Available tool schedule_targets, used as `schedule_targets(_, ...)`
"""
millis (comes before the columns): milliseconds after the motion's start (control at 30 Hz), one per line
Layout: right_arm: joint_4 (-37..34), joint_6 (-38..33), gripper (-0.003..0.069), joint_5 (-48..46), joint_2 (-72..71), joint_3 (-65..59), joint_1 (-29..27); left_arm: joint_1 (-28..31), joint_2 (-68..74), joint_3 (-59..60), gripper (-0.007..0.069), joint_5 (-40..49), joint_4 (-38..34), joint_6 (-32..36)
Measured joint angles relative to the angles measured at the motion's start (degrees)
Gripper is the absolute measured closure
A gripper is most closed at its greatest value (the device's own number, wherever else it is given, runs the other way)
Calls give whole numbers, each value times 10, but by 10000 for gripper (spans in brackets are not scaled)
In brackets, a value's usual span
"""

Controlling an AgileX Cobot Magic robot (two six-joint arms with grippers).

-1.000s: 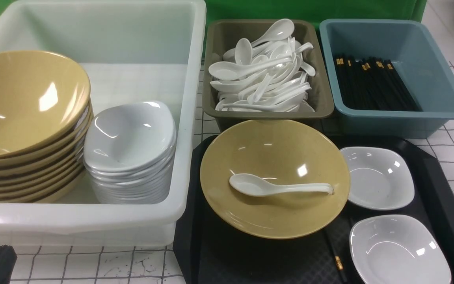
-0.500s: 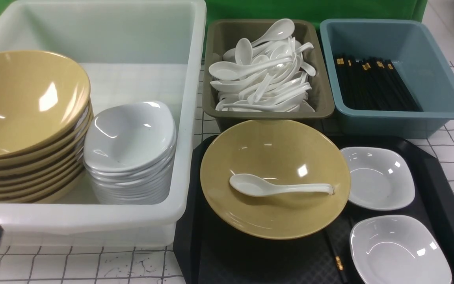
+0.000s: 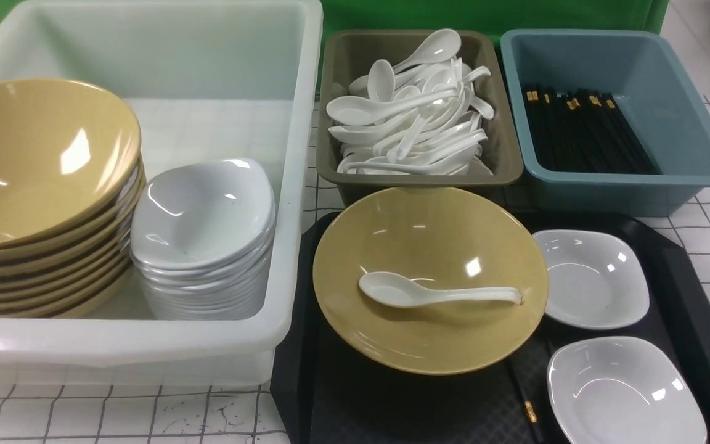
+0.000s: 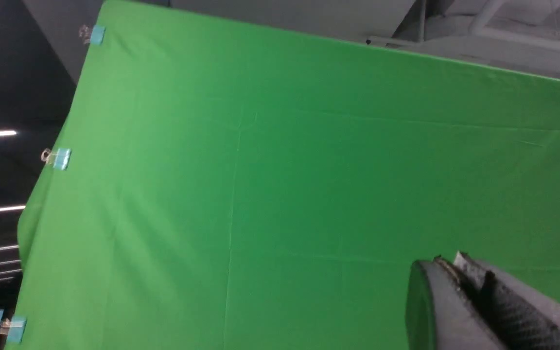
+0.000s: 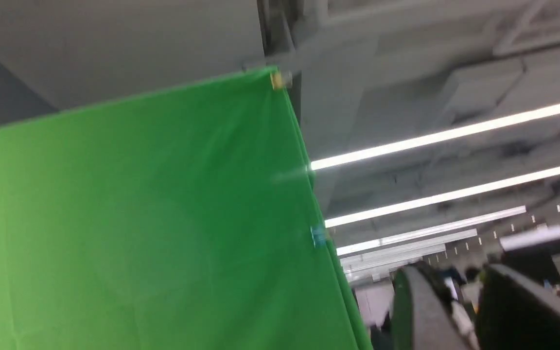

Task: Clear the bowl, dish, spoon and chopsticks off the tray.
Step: Use the left arm to grab the soup spoon in the middle

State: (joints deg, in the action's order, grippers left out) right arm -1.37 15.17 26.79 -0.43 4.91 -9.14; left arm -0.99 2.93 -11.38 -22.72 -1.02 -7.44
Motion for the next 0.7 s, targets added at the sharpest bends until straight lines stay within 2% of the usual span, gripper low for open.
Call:
schedule_targets(33,1,-3,498,-30,3,18,0,0,13,-32,636,23,0,-1)
schedule_targets(167,8,-21,610,-246,53,142,0,0,131,-163,636,107,-3,-33)
schedule_targets(267,8,-36,623,-363,104,207,2,-2,228,-240,636,178,14,-48)
schedule_targets(333,8,-71,623,-435,133,241,12,-16,287,-285,636,255,27,-49)
schedule_targets(467,-11,-156,623,-580,187,294,46,-79,381,-365,636,398,34,-37)
schedule_targets(533,-50,-237,623,-688,230,315,80,-164,453,-418,636,501,14,16)
schedule_targets(567,-53,-237,623,-693,233,315,82,-169,458,-424,636,513,10,21)
schedule_targets(700,-94,-315,623,-757,270,312,114,-278,543,-455,636,575,-31,116)
